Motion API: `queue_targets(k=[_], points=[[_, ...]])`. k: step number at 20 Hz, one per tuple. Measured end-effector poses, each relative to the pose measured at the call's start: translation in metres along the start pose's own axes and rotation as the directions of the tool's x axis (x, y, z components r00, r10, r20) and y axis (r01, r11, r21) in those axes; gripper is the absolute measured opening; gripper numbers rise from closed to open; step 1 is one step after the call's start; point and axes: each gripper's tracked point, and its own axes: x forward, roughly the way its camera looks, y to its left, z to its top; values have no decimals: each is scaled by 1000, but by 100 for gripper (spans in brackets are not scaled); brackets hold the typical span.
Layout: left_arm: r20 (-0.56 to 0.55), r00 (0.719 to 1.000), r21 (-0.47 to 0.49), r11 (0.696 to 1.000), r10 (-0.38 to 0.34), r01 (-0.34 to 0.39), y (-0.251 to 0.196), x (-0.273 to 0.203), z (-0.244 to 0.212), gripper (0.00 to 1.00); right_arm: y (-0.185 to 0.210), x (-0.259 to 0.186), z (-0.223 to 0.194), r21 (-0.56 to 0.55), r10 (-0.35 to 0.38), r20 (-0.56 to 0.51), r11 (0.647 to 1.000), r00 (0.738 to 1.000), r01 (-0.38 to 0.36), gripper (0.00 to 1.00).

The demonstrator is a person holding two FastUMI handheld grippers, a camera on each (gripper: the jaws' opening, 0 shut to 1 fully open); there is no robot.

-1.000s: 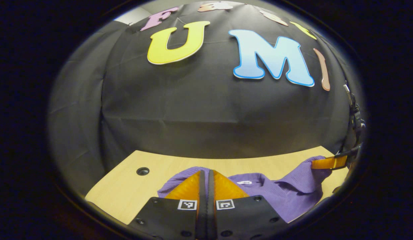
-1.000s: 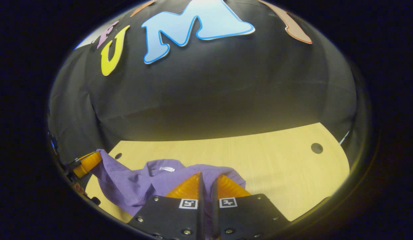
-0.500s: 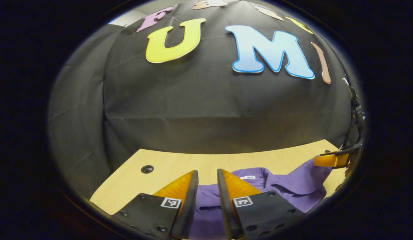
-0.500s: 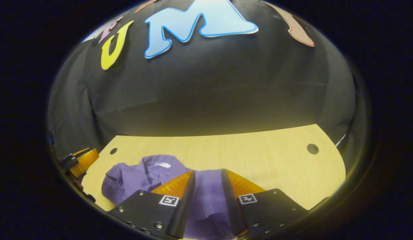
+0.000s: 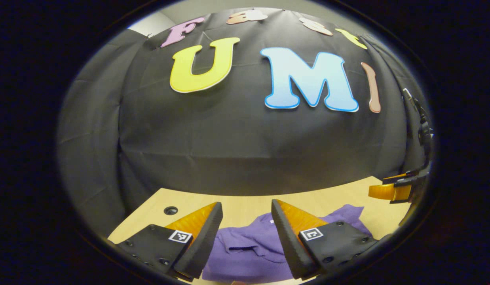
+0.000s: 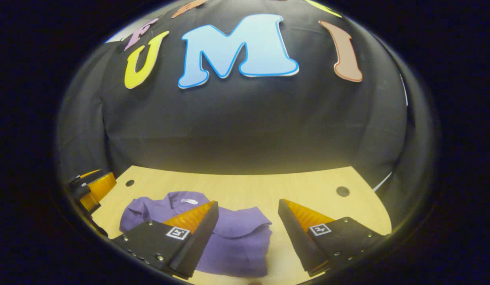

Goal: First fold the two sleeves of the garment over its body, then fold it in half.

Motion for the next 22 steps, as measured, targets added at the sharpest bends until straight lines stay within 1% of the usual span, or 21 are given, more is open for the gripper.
queue_targets(k=[3,5,6,7,11,12,14,16,18,19,20,22], points=[[46,999,-18,999,-28,29,1,-24,23,100,5,-40,15,-8,-49,63,999,997,49,94],[70,997,-24,999,-42,44,5,-44,35,100,12,-69,24,2,-68,106,998,992,68,94],[78,996,-24,998,-48,50,7,-53,40,98,15,-83,28,4,-78,128,997,989,78,94],[80,995,-21,998,-55,57,9,-62,43,100,17,-95,30,1,-86,141,996,986,87,94],[93,993,-24,997,-68,70,15,-98,52,100,28,-139,42,-34,-91,210,994,973,100,93],[110,992,-23,997,-66,68,16,-106,57,95,32,-149,44,-45,-88,223,994,971,101,93],[122,990,-12,998,-67,69,17,-122,63,100,35,-166,42,-57,-89,238,993,967,105,93],[139,988,9,998,-64,64,16,-138,72,100,40,-180,43,-57,-80,254,994,964,97,93],[152,986,8,998,-70,70,9,-151,78,100,45,-193,40,-67,-65,260,994,964,86,93],[153,985,6,997,-76,76,5,-158,79,98,44,-195,38,-80,-66,263,993,962,90,93],[153,985,5,997,-77,77,1,-168,88,100,44,-197,37,-91,-70,265,991,962,97,93],[150,985,14,997,-79,78,-4,-176,86,100,47,-200,34,-109,-67,263,989,963,98,93]])
